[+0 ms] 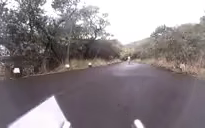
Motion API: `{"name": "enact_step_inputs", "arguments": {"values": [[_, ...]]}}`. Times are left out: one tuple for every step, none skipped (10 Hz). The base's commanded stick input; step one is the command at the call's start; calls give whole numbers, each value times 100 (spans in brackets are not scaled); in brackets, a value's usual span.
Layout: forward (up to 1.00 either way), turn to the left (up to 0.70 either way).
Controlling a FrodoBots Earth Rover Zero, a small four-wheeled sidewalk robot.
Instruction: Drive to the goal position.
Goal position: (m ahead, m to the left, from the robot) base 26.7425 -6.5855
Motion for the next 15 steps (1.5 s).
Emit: {"name": "enact_step_inputs", "arguments": {"values": [[100, 0], [100, 0], [100, -9], [100, -29], [100, -40], [100, -40], [100, -40], [100, -40], [100, -40], [100, -40], [100, -40], [100, -40], [100, -40], [100, -40], [100, -40]]}}
